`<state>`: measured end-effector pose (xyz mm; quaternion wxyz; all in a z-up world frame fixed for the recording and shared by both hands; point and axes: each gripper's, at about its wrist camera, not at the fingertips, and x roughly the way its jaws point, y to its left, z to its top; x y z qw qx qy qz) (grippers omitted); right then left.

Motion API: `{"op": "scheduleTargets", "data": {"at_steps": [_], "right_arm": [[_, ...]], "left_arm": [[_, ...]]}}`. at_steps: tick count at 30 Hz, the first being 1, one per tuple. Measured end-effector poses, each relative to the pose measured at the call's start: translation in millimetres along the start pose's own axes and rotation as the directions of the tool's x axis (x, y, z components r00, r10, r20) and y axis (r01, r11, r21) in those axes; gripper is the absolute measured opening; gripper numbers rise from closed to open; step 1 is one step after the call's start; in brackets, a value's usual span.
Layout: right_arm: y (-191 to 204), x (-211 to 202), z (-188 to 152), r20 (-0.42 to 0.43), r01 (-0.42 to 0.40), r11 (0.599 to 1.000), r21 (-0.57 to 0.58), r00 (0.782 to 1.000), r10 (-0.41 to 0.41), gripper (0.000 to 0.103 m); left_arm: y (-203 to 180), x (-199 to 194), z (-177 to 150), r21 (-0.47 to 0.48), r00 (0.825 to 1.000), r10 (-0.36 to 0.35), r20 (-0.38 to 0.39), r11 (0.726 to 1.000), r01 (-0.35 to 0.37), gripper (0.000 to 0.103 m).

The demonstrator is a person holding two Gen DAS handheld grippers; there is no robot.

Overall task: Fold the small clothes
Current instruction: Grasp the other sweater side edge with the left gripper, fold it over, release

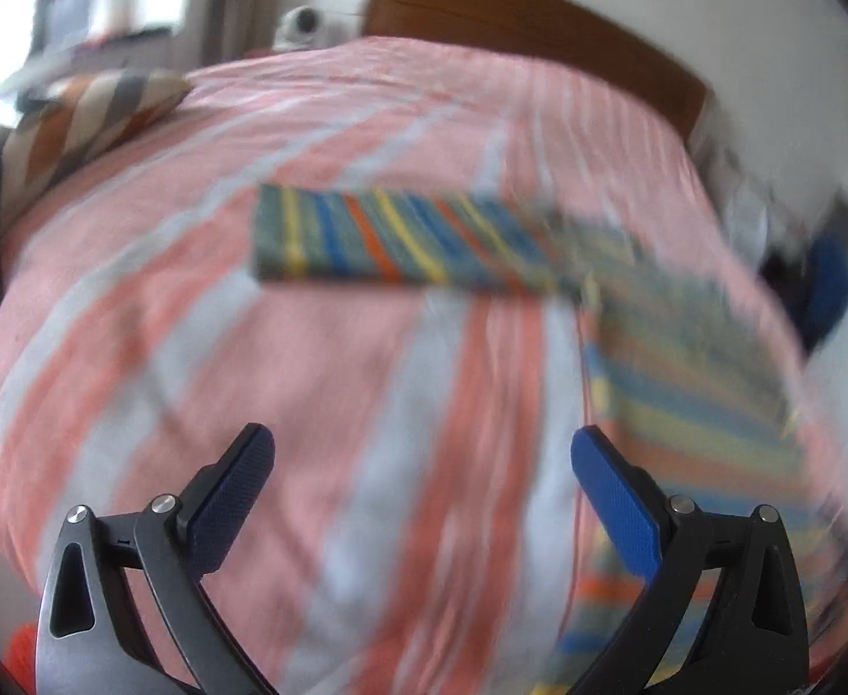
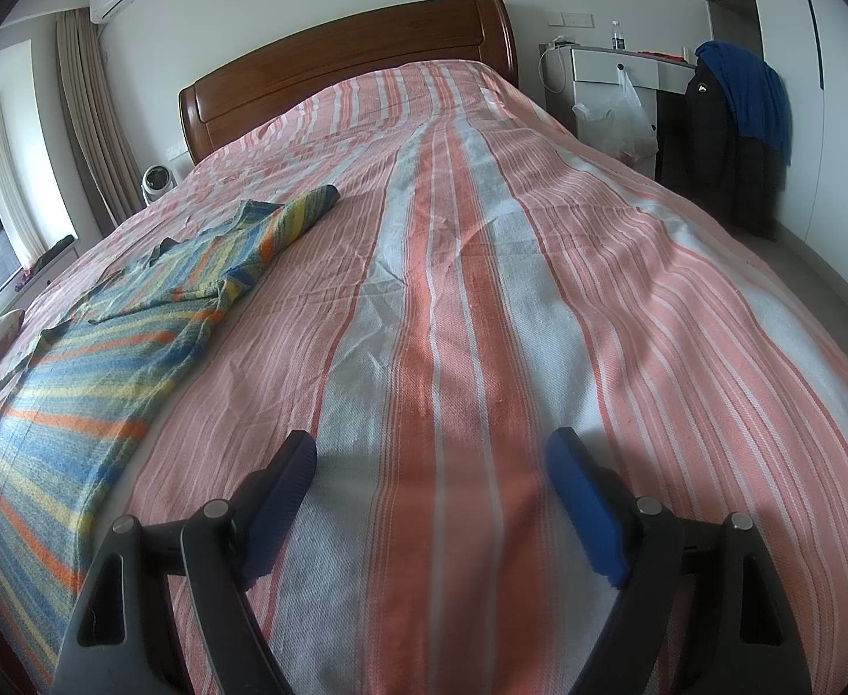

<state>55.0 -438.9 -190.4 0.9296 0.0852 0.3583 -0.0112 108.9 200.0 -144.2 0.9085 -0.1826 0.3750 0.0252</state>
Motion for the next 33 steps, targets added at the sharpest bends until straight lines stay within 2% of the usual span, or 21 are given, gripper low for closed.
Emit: {"op": "scheduleTargets", "data": {"at_steps": [1, 3, 4, 6, 8, 10, 11, 12, 13, 14, 17, 19, 21, 23, 24, 27, 29, 30, 31, 32, 33], "right_arm": [[0, 0, 0, 0.0, 0.0, 1.0, 0.0, 1.0, 0.0, 0.081], [0, 0, 0, 0.0, 0.0, 1.0, 0.0, 1.0, 0.0, 0.081], [0, 0, 0, 0.0, 0.001, 1.0, 0.0, 1.0, -0.001, 0.081], [0, 0, 0, 0.0, 0.001, 1.0, -0.001, 1.0, -0.001, 0.081], [0, 0, 0, 0.0, 0.004, 1.0, -0.002, 1.0, -0.004, 0.081], [1, 0, 0, -0.001, 0.008, 1.0, -0.004, 1.0, -0.008, 0.081], [2, 0, 0, -0.002, 0.009, 1.0, -0.005, 1.0, -0.009, 0.081], [2, 0, 0, -0.002, 0.009, 1.0, -0.005, 1.0, -0.009, 0.081], [1, 0, 0, -0.001, 0.008, 1.0, -0.005, 1.0, -0.008, 0.081], [2, 0, 0, -0.001, 0.008, 1.0, -0.005, 1.0, -0.008, 0.081], [1, 0, 0, 0.0, 0.006, 1.0, -0.003, 1.0, -0.006, 0.081], [1, 0, 0, 0.002, 0.003, 1.0, -0.001, 1.0, -0.003, 0.081], [1, 0, 0, 0.002, 0.004, 1.0, -0.001, 1.0, -0.004, 0.082], [0, 0, 0, 0.002, 0.004, 1.0, -0.001, 1.0, -0.004, 0.082], [0, 0, 0, 0.002, 0.003, 1.0, -0.001, 1.0, -0.003, 0.082], [1, 0, 0, 0.002, 0.004, 1.0, -0.001, 1.0, -0.004, 0.082], [1, 0, 0, 0.002, 0.004, 1.0, -0.002, 1.0, -0.004, 0.082], [0, 0, 0, 0.002, 0.003, 1.0, -0.001, 1.0, -0.003, 0.082], [0, 0, 0, 0.002, 0.003, 1.0, -0.001, 1.0, -0.003, 0.082], [1, 0, 0, 0.002, 0.002, 1.0, 0.0, 1.0, -0.002, 0.082], [1, 0, 0, 0.002, 0.001, 1.0, 0.0, 1.0, -0.001, 0.082]], "left_arm": [[16, 2, 18, -0.067, 1.0, -0.008, 0.009, 0.998, 0.008, 0.102], [46, 16, 53, -0.159, 1.0, 0.029, -0.008, 0.987, -0.03, 0.102], [61, 35, 74, -0.172, 0.996, 0.065, -0.061, 0.982, -0.074, 0.101], [74, 64, 97, -0.165, 0.984, 0.109, -0.137, 0.977, -0.132, 0.087], [78, 101, 116, -0.138, 0.965, 0.107, -0.239, 0.98, -0.142, 0.077], [76, 128, 122, -0.132, 0.947, 0.104, -0.305, 0.98, -0.15, 0.075], [73, 132, 124, -0.123, 0.946, 0.118, -0.301, 0.979, -0.161, 0.067], [69, 135, 125, -0.113, 0.948, 0.121, -0.294, 0.981, -0.16, 0.027], [64, 139, 128, -0.126, 0.948, 0.081, -0.309, 0.984, -0.125, 0.005], [60, 138, 131, -0.148, 0.948, 0.056, -0.313, 0.983, -0.107, 0.002], [23, 114, 152, -0.067, 0.971, 0.084, -0.224, 0.993, -0.101, 0.001], [-27, 89, 168, 0.019, 0.988, 0.029, -0.15, 0.999, -0.027, 0.001], [-88, 69, 178, 0.123, 0.992, -0.047, -0.114, 0.991, 0.061, 0.001], [-147, 58, 179, 0.236, 0.99, -0.102, -0.099, 0.964, 0.122, 0.002], [-186, 54, 176, 0.299, 0.984, -0.145, -0.104, 0.939, 0.17, 0.002], [-258, 56, 158, 0.388, 0.963, -0.232, -0.138, 0.882, 0.268, 0.002], [-305, 72, 138, 0.435, 0.95, -0.259, -0.174, 0.845, 0.31, 0.004], [-317, 81, 130, 0.45, 0.945, -0.264, -0.192, 0.832, 0.324, 0.009], [-335, 100, 116, 0.461, 0.935, -0.259, -0.242, 0.818, 0.346, 0.035], [-342, 115, 106, 0.456, 0.926, -0.241, -0.29, 0.816, 0.355, 0.074], [-343, 127, 98, 0.449, 0.924, -0.213, -0.317, 0.824, 0.344, 0.082]]}}
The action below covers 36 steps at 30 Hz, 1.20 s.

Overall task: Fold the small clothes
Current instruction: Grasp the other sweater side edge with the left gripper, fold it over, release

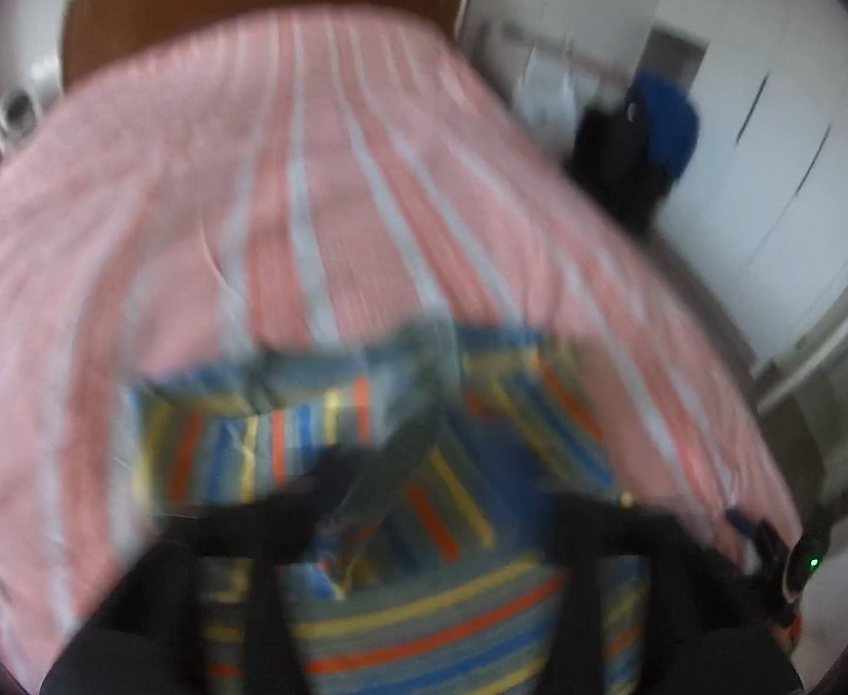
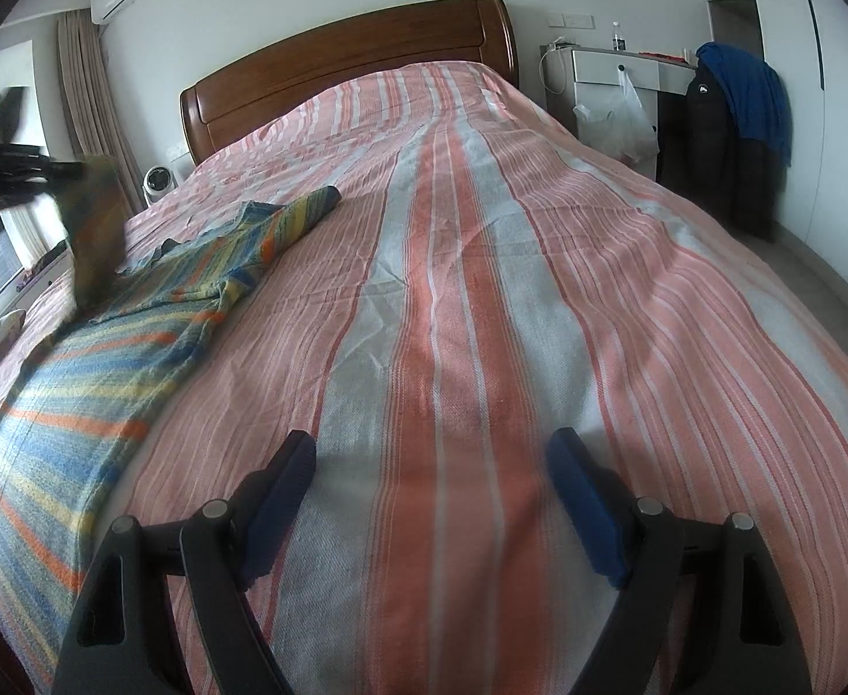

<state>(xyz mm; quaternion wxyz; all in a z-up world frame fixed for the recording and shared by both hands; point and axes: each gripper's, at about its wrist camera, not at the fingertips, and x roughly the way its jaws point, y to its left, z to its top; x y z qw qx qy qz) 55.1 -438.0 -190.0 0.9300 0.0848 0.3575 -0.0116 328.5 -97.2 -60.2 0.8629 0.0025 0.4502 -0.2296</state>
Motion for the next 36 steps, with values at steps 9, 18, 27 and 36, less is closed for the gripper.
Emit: {"op": "scheduleTargets", "data": {"at_steps": [9, 18, 27, 36], "right_arm": [[1, 1, 0, 0.001, -0.011, 1.0, 0.003, 1.0, 0.011, 0.083], [1, 4, 1, -0.001, -0.003, 1.0, -0.005, 1.0, 0.003, 0.083], [1, 4, 1, -0.002, 0.0, 1.0, -0.008, 1.0, 0.0, 0.083], [1, 4, 1, -0.002, -0.002, 1.0, -0.007, 1.0, 0.002, 0.083]], "left_arm": [[123, -3, -26, -0.286, 0.985, 0.175, 0.0, 0.943, -0.167, 0.078], [161, 38, -56, -0.268, 0.981, 0.081, -0.178, 0.955, -0.127, 0.059], [198, 27, -77, -0.42, 0.976, 0.199, -0.09, 0.881, -0.218, 0.003], [154, -20, -63, -0.246, 0.938, 0.34, 0.067, 0.917, -0.314, 0.047]]}}
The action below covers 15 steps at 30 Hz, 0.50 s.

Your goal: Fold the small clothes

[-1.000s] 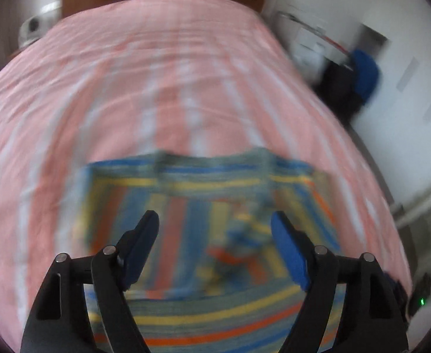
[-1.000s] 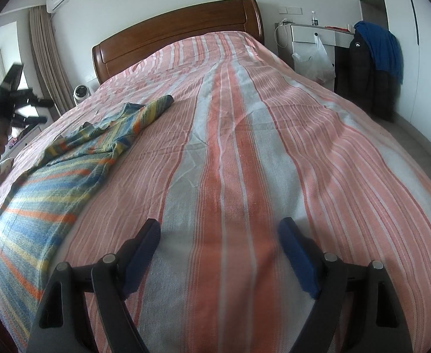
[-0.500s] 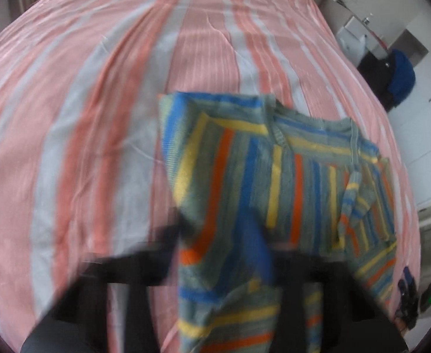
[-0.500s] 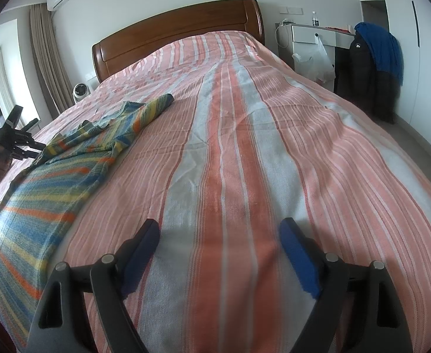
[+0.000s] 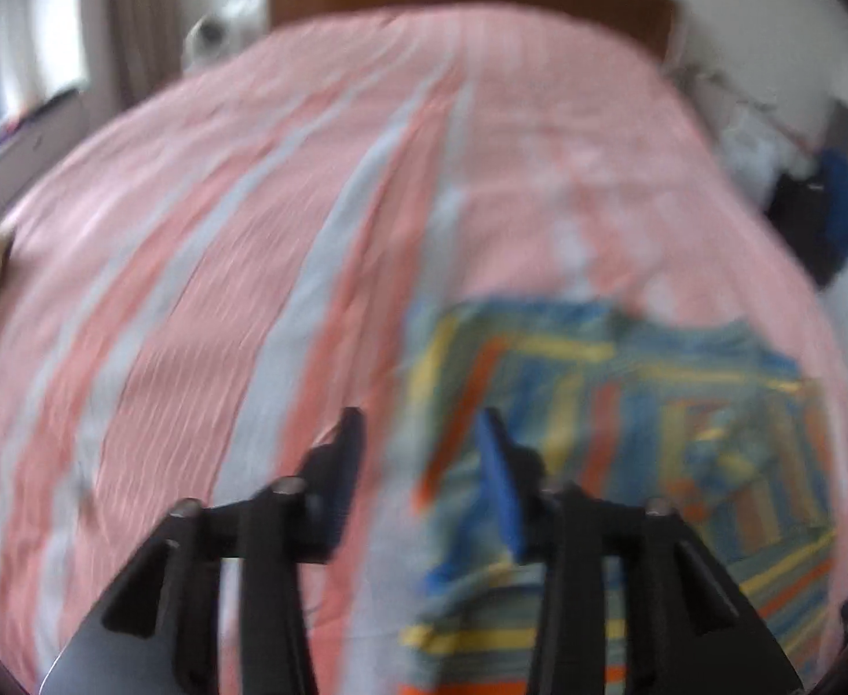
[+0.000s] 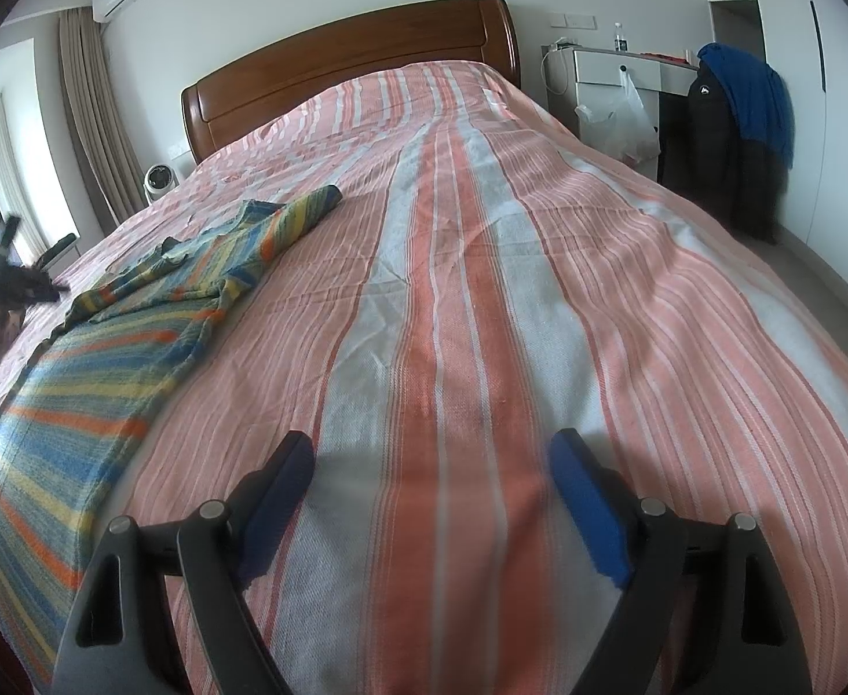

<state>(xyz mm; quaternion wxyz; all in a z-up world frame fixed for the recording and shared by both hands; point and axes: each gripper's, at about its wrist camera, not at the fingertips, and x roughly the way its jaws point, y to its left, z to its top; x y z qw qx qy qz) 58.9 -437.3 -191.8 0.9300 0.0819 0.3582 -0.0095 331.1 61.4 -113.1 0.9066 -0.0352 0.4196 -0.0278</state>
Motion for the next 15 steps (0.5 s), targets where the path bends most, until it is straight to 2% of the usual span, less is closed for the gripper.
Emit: {"op": "scheduleTargets", "data": {"at_steps": [1, 2, 5, 6, 7, 8, 9, 10, 12, 13, 14, 15], "right_arm": [[0, 0, 0, 0.0, 0.0, 1.0, 0.0, 1.0, 0.0, 0.083], [0, 0, 0, 0.0, -0.001, 1.0, 0.0, 1.0, 0.001, 0.083], [0, 0, 0, 0.0, 0.0, 1.0, 0.0, 1.0, 0.0, 0.083], [0, 0, 0, 0.0, 0.001, 1.0, 0.0, 1.0, -0.001, 0.083], [0, 0, 0, 0.0, 0.002, 1.0, 0.0, 1.0, -0.002, 0.083], [0, 0, 0, 0.0, 0.002, 1.0, -0.001, 1.0, -0.002, 0.083], [0, 0, 0, 0.0, 0.002, 1.0, -0.001, 1.0, -0.002, 0.083], [0, 0, 0, 0.0, 0.001, 1.0, 0.0, 1.0, -0.001, 0.083], [-1, 0, 0, 0.0, -0.002, 1.0, 0.002, 1.0, 0.002, 0.083], [-1, 0, 0, 0.0, -0.003, 1.0, 0.002, 1.0, 0.003, 0.083], [-1, 0, 0, 0.001, -0.005, 1.0, 0.004, 1.0, 0.005, 0.084], [-2, 0, 0, 0.001, -0.007, 1.0, 0.005, 1.0, 0.007, 0.084]], "left_arm": [[-13, -1, 4, 0.053, 1.0, -0.025, -0.013, 0.998, 0.026, 0.047], [-29, 3, 5, 0.115, 0.997, -0.042, -0.061, 0.992, 0.049, 0.048], [-73, 30, -6, 0.25, 0.974, -0.049, -0.219, 0.962, 0.105, 0.048], [-80, 32, -13, 0.286, 0.972, -0.04, -0.23, 0.952, 0.107, 0.048], [-95, 28, -27, 0.345, 0.971, -0.044, -0.235, 0.93, 0.125, 0.048], [-102, 22, -34, 0.381, 0.97, -0.068, -0.235, 0.911, 0.156, 0.048], [-108, 14, -42, 0.415, 0.965, -0.111, -0.238, 0.887, 0.204, 0.048], [-114, 1, -51, 0.45, 0.949, -0.183, -0.256, 0.847, 0.284, 0.049], [-122, -28, -71, 0.512, 0.88, -0.326, -0.345, 0.72, 0.467, 0.057], [-123, -38, -75, 0.533, 0.864, -0.348, -0.365, 0.682, 0.5, 0.063], [-123, -45, -78, 0.544, 0.856, -0.357, -0.373, 0.663, 0.514, 0.068], [-121, -48, -78, 0.545, 0.855, -0.361, -0.373, 0.66, 0.517, 0.069]]}}
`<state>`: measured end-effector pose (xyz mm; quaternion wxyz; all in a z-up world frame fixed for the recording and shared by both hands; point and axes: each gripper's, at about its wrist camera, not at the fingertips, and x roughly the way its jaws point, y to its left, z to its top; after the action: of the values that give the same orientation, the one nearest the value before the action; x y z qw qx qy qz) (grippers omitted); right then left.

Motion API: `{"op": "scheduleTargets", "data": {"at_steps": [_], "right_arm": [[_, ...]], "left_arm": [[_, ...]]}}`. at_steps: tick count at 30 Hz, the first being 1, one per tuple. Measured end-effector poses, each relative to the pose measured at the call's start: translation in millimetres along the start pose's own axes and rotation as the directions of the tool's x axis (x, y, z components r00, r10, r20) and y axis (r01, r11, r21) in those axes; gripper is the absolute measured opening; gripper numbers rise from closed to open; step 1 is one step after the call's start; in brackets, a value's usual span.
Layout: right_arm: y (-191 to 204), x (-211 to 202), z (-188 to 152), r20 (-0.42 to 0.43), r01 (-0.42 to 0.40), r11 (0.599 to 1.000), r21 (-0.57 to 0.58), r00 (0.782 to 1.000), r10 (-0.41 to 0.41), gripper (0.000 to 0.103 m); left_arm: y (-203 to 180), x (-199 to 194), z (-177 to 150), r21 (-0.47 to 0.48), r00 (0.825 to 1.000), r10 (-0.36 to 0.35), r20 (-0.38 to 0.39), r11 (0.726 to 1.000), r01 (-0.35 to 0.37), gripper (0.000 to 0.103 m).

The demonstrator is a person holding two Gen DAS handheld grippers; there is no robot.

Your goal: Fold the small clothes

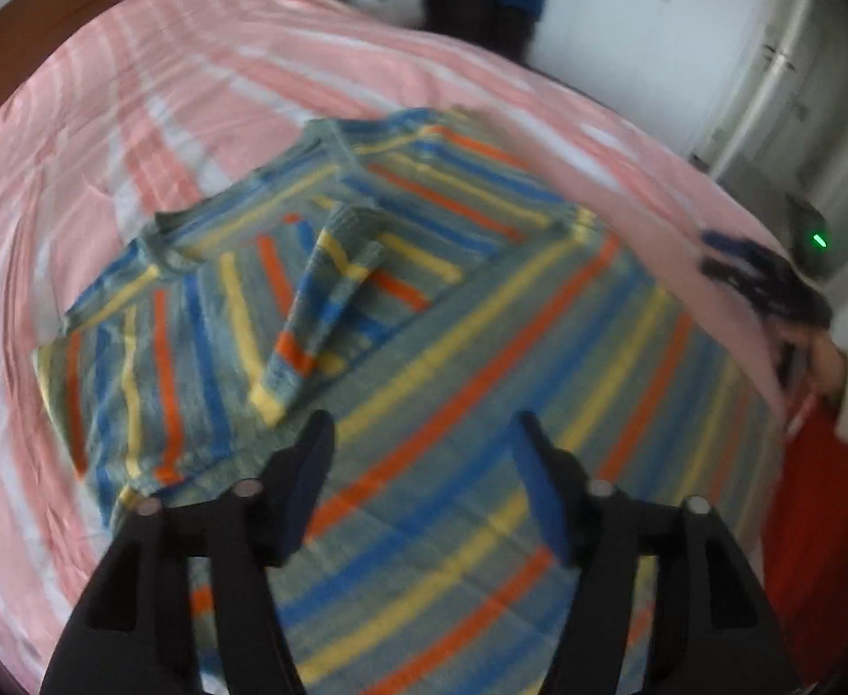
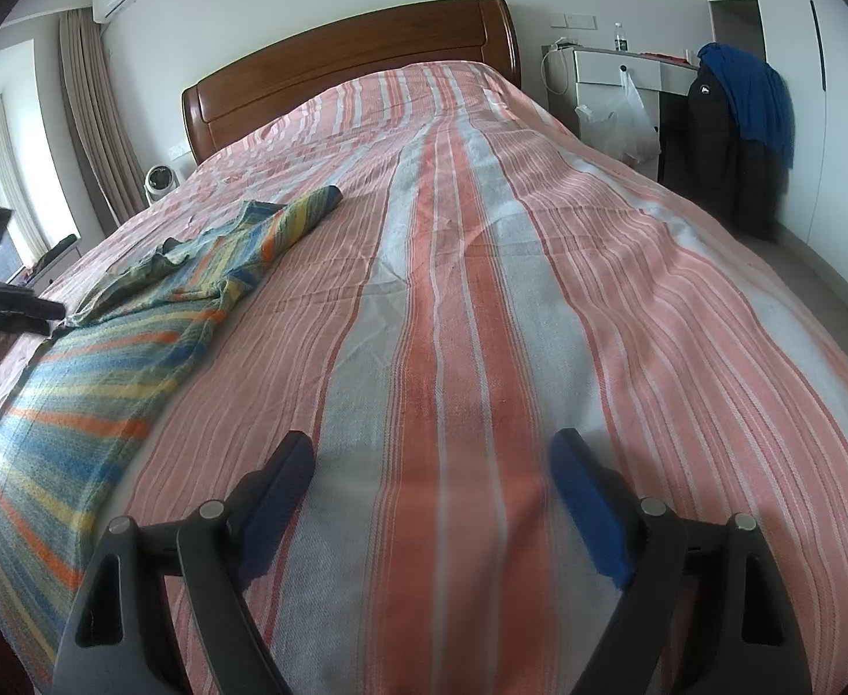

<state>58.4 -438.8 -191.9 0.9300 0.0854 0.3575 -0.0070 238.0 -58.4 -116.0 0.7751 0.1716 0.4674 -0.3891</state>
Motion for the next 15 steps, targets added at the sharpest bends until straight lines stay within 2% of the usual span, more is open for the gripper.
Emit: {"op": "scheduleTargets", "data": {"at_steps": [2, 3, 5, 7, 10, 13, 14, 15], "right_arm": [[0, -1, 0, 0.0, -0.001, 1.0, 0.0, 1.0, 0.001, 0.084], [0, 0, 0, 0.0, 0.0, 1.0, 0.0, 1.0, 0.0, 0.084], [-1, 0, 0, -0.001, 0.002, 1.0, -0.001, 1.0, -0.002, 0.084], [0, 0, 0, -0.001, 0.003, 1.0, -0.002, 1.0, -0.003, 0.084], [0, 0, 0, -0.002, 0.004, 1.0, -0.003, 1.0, -0.004, 0.084], [3, -3, 3, -0.011, 0.034, 0.999, -0.013, 0.999, -0.035, 0.083], [7, -5, 8, -0.035, 0.051, 0.998, -0.022, 0.998, -0.052, 0.079], [13, -7, 18, -0.083, 0.031, 0.999, -0.017, 0.996, -0.032, 0.075]], "left_arm": [[10, -9, 0, -0.052, 0.999, -0.016, 0.029, 0.998, 0.018, 0.071], [21, -13, 2, -0.109, 0.998, -0.016, 0.06, 0.994, 0.022, 0.072], [44, -7, 9, -0.225, 0.995, 0.048, 0.093, 0.974, -0.026, 0.075], [66, 4, 14, -0.35, 0.987, 0.145, 0.074, 0.93, -0.111, 0.075], [72, 25, 18, -0.413, 0.979, 0.197, 0.06, 0.897, -0.155, 0.068], [72, 29, 13, -0.448, 0.961, 0.266, 0.073, 0.87, -0.206, 0.068], [76, 28, 10, -0.465, 0.957, 0.28, 0.077, 0.859, -0.214, 0.068], [84, 25, 5, -0.496, 0.952, 0.294, 0.089, 0.842, -0.213, 0.068]]}}
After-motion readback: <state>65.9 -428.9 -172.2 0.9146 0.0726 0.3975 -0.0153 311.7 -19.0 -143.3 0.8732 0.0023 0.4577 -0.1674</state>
